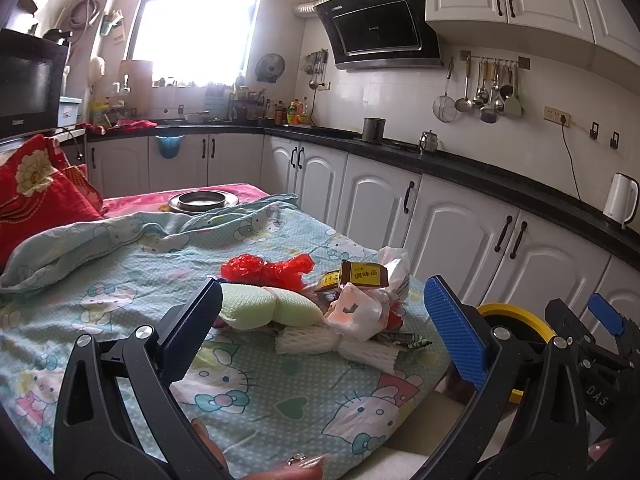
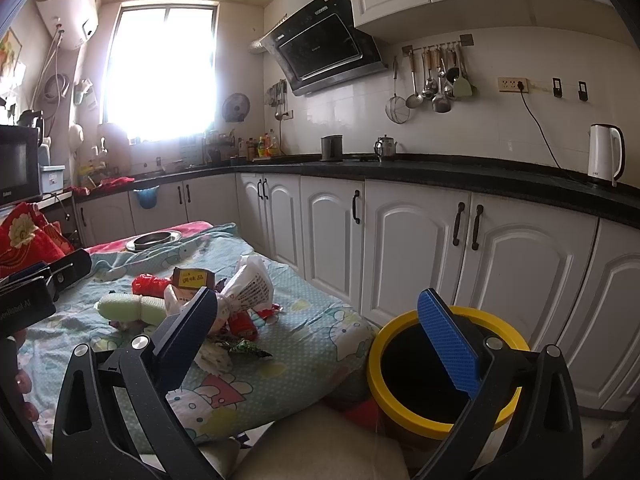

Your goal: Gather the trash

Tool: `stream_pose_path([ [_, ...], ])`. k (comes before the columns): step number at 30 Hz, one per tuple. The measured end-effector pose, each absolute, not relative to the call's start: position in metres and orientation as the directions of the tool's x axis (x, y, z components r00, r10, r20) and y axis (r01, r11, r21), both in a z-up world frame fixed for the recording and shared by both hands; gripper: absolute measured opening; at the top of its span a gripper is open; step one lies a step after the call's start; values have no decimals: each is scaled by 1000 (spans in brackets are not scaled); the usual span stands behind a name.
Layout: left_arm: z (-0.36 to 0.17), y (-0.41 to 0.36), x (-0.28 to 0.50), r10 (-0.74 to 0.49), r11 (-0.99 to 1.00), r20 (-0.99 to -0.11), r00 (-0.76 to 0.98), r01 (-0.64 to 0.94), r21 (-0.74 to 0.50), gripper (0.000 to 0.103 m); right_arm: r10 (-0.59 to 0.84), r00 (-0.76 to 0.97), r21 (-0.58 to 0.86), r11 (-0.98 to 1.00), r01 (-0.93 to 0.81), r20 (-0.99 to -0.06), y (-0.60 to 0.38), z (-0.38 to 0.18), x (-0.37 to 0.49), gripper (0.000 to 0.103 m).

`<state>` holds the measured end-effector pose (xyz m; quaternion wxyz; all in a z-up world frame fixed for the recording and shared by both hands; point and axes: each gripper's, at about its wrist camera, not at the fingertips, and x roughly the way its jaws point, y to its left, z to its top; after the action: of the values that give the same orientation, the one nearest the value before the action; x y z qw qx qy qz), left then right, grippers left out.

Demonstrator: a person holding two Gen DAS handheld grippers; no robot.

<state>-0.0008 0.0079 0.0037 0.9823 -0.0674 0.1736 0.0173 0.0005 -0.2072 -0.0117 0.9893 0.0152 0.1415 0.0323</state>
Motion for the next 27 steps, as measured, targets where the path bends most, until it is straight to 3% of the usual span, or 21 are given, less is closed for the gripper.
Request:
stream_pose_path([
  [27, -3, 23, 8, 47, 986, -352, 935, -101, -136, 93, 124, 940, 20, 992, -124, -317, -199, -8, 19, 97],
])
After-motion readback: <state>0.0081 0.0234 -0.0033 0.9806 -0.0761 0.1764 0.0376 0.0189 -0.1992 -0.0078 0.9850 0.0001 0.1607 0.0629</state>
